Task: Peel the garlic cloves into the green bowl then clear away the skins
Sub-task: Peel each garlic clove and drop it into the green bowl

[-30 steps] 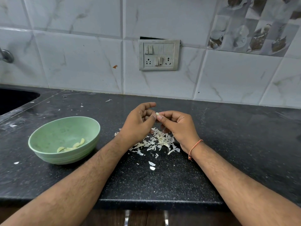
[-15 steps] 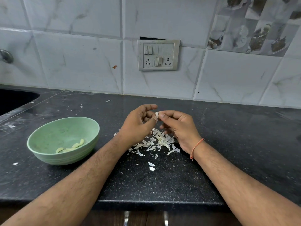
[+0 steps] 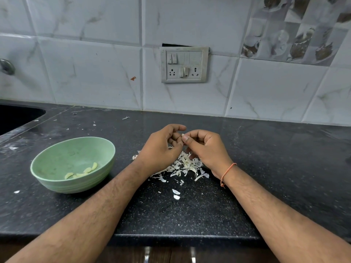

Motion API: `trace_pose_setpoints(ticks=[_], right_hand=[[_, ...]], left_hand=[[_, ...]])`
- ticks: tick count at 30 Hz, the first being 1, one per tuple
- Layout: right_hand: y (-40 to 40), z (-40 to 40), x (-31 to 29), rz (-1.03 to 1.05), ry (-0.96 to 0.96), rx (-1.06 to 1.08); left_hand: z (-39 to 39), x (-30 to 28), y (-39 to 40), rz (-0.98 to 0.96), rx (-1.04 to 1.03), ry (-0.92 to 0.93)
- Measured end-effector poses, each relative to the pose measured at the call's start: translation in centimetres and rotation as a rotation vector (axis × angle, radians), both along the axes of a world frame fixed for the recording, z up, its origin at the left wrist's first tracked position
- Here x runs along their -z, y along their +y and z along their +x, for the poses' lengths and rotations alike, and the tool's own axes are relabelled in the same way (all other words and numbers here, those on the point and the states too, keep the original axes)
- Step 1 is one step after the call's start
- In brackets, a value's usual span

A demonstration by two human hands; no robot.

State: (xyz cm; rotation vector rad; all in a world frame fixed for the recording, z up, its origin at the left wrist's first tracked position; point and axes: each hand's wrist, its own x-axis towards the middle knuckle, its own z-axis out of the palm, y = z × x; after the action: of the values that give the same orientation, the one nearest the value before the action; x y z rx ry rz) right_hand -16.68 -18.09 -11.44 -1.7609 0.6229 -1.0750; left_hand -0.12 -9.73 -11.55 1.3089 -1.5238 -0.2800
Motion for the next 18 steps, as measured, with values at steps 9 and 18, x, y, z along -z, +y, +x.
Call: trace_pose_setpoints(ticks=[9, 18], right_hand=[[-0.56, -0.11, -0.01, 0.147, -0.112, 0.009], [-0.95, 0.26, 0.74, -0.095, 0.031, 0.066]], left_hand=[[0.18, -0.51, 0.23, 0.072, -0.063, 0.117], [0.34, -0.65, -0.08, 0.169, -0.002, 0.519]])
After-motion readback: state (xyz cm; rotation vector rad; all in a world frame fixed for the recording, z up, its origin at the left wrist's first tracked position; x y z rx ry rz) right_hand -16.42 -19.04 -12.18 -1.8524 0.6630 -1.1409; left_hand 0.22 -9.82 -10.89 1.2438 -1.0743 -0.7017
